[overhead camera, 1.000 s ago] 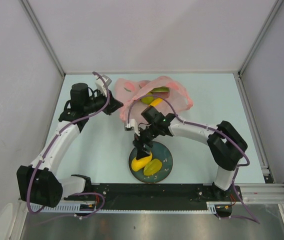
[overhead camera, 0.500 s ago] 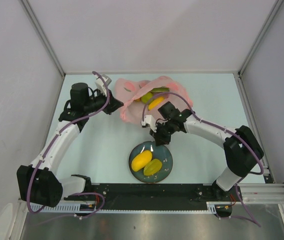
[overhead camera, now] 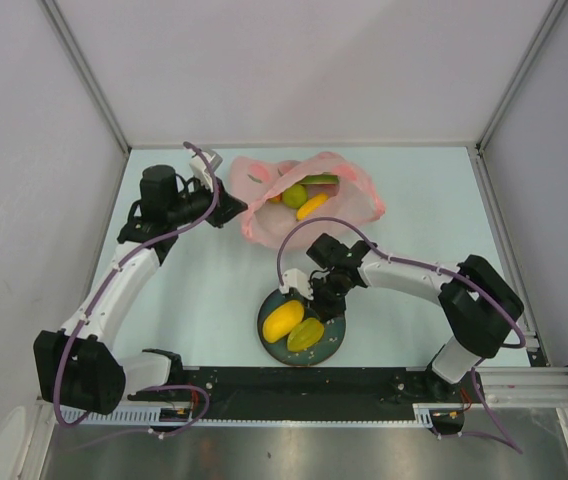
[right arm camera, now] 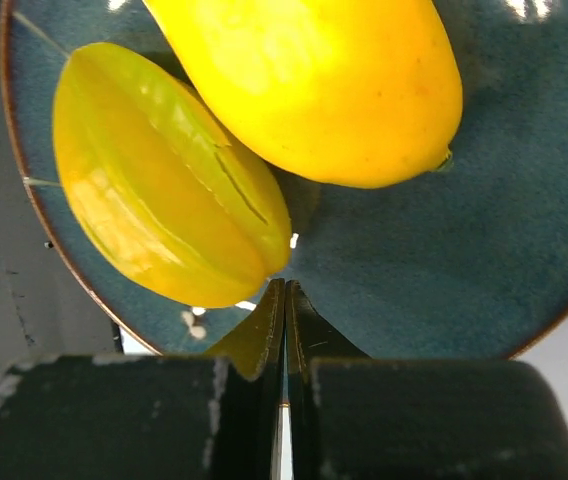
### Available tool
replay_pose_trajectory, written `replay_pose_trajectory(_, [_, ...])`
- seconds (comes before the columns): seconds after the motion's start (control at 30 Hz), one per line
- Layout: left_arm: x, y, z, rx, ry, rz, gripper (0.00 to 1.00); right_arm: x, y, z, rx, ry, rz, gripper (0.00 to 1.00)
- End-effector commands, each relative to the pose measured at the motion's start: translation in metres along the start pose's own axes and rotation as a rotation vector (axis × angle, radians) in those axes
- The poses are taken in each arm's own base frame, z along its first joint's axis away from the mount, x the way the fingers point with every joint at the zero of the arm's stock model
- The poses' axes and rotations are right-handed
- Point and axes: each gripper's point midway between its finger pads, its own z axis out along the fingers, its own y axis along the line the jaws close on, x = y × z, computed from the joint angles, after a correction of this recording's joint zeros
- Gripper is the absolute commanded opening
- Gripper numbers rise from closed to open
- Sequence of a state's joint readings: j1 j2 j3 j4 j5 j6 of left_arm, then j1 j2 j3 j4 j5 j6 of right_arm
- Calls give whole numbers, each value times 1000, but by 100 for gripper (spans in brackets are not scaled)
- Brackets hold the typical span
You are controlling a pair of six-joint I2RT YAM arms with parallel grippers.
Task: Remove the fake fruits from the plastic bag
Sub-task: Adjust the fake fruit on the plate, then take out the fake fruit from the plastic bag.
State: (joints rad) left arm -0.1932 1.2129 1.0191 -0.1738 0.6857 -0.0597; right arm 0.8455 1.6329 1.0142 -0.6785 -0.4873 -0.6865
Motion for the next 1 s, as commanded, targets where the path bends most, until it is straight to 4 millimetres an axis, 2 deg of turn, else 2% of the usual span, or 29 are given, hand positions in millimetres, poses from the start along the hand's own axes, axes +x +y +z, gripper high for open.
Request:
replay_pose_trajectory(0.0, [-9,-8,-5,29,-38,7,0,-14,17,-5,-47,-48,-38,0])
replay_pose_trajectory(0.2, [2,-8,-3,36,-25,-5,0,-22,34,6,-110,-59,-21,0])
replay_pose_trajectory(0.4, [9,-12,-7,40,-21,-12,0,-26,36,11,-123,-59,-37,0])
replay_pose_trajectory(0.5, [12,-13,-8,42,-17,-17,0,-28,29,7,-99,-49,-24,0])
replay_pose_trajectory(0.57, [12,-13,-9,42,-16,-15,0,-29,20,-6,-65,-54,-9,0])
replay_pose_trajectory(0.6, [13,-14,-10,41,-14,-15,1,-24,16,-16,-59,-47,20,0])
replay_pose_trajectory(0.67, [13,-14,-10,40,-13,-13,0,-33,8,-38,-31,-76,-19,0])
replay_pose_trajectory(0.7, [14,-14,-10,40,-13,-12,0,-29,4,-48,-21,-67,6,1])
replay_pose_trajectory(0.73, [13,-14,-10,40,-16,-7,0,-40,-3,-61,6,-93,-8,1])
replay_pose_trajectory(0.8, [15,-12,-10,32,-19,-2,0,-49,-16,-75,44,-126,9,1])
replay_pose_trajectory(0.83, [15,-12,-10,30,-25,-2,0,-57,-31,-88,83,-165,45,1])
replay_pose_trajectory(0.87, [17,-12,-11,26,-33,1,0,-64,-41,-95,108,-195,67,1])
replay_pose_trajectory(0.9, [19,-11,-11,24,-33,2,0,-69,-62,-99,146,-234,101,0])
replay_pose_trajectory(0.93, [19,-10,-12,17,-33,7,0,-75,-75,-104,173,-264,150,0])
replay_pose_trajectory(0.97, [22,-8,-12,11,-25,7,1,-94,-98,-116,238,-326,134,0])
